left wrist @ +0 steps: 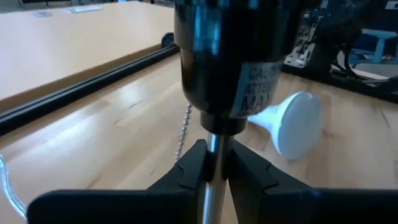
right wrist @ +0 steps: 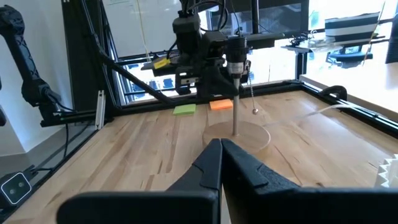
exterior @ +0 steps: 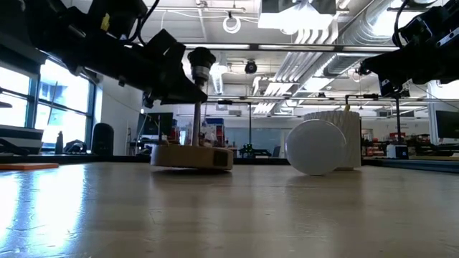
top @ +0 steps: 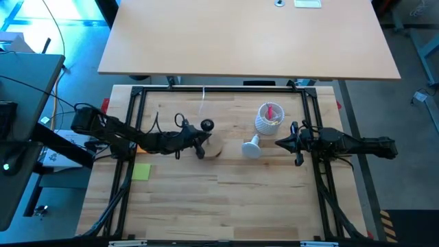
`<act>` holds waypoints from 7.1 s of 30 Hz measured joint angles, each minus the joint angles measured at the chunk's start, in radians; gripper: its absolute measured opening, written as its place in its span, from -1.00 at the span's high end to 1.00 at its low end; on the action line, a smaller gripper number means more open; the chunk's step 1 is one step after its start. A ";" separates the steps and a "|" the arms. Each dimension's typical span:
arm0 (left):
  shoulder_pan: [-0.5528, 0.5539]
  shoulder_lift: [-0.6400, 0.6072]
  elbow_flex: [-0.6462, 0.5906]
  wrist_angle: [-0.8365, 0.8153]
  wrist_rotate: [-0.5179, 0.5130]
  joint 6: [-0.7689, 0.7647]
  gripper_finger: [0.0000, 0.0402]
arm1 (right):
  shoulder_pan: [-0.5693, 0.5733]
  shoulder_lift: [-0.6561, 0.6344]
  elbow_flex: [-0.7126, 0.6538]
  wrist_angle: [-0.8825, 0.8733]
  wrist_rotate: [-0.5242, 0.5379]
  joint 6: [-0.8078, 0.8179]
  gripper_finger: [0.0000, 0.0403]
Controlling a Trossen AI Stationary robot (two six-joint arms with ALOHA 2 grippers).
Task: Screw lightbulb
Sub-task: Move the lamp to the center of the table, then insert the lightbulb into the lamp
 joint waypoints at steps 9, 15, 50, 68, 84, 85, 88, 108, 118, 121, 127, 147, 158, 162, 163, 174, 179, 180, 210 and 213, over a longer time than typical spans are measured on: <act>-0.011 -0.070 -0.001 -0.180 0.127 -0.049 0.28 | 0.000 0.002 0.000 0.000 0.000 0.000 1.00; -0.014 -0.223 0.021 -0.558 0.126 -0.126 -0.01 | 0.000 0.002 0.000 0.000 0.000 0.000 1.00; -0.335 0.432 0.650 -0.578 -0.024 -0.166 0.32 | 0.000 0.004 0.000 0.000 -0.003 0.059 1.00; -0.340 0.316 0.650 -1.028 -0.024 -0.267 0.33 | 0.010 0.503 0.197 0.114 -0.112 -0.014 0.97; -0.398 0.214 0.612 -1.363 -0.145 -0.451 0.33 | -0.022 1.177 0.849 -0.678 -0.040 -0.441 0.88; -0.407 0.214 0.602 -1.376 -0.146 -0.475 0.33 | -0.030 1.211 0.883 -0.713 -0.029 -0.446 0.85; -0.434 0.214 0.578 -1.420 -0.158 -0.549 0.33 | -0.062 1.320 0.979 -0.844 -0.021 -0.464 0.68; -0.582 0.214 0.490 -1.434 -0.224 -0.834 0.33 | 0.076 1.640 1.094 -0.852 0.060 -0.768 0.00; -0.579 0.214 0.490 -1.433 -0.230 -0.851 0.33 | 0.200 1.640 1.024 -0.629 0.003 -0.523 0.00; -0.579 0.214 0.490 -1.432 -0.230 -0.842 0.33 | 0.202 1.640 0.991 -0.567 0.006 -0.511 -0.01; -0.578 0.214 0.490 -1.432 -0.244 -0.834 0.33 | 0.187 1.644 0.952 -0.481 0.003 -0.455 -0.11; -0.576 0.214 0.491 -1.434 -0.238 -0.832 0.33 | 0.129 1.782 0.905 -0.166 -0.065 -0.253 0.21; -0.618 0.214 0.491 -1.428 -0.252 -0.895 0.33 | 0.142 1.779 0.633 0.631 -0.026 0.028 0.33; -0.617 0.214 0.491 -1.336 -0.384 -0.892 0.33 | 0.148 1.777 0.618 0.986 0.048 0.067 0.33; -0.617 0.214 0.491 -1.289 -0.441 -0.884 0.33 | 0.147 1.777 0.617 1.094 0.056 0.077 0.33; -0.513 0.281 0.491 -0.322 -0.513 -0.031 0.28 | 0.194 1.746 0.647 1.559 -0.225 0.007 0.33; -0.437 0.279 0.492 0.016 -0.181 0.261 0.18 | 0.234 1.681 0.639 1.559 -0.285 -0.073 0.33; -0.424 0.279 0.491 0.056 -0.179 0.290 0.16 | 0.240 1.671 0.637 1.559 -0.291 -0.083 0.33; -0.286 0.280 0.491 0.186 0.073 0.300 -0.11 | 0.258 1.633 0.595 1.427 -0.067 -0.218 0.33; -0.285 0.280 0.491 0.186 0.065 0.300 -0.09 | 0.258 1.633 0.595 1.427 -0.034 -0.218 0.33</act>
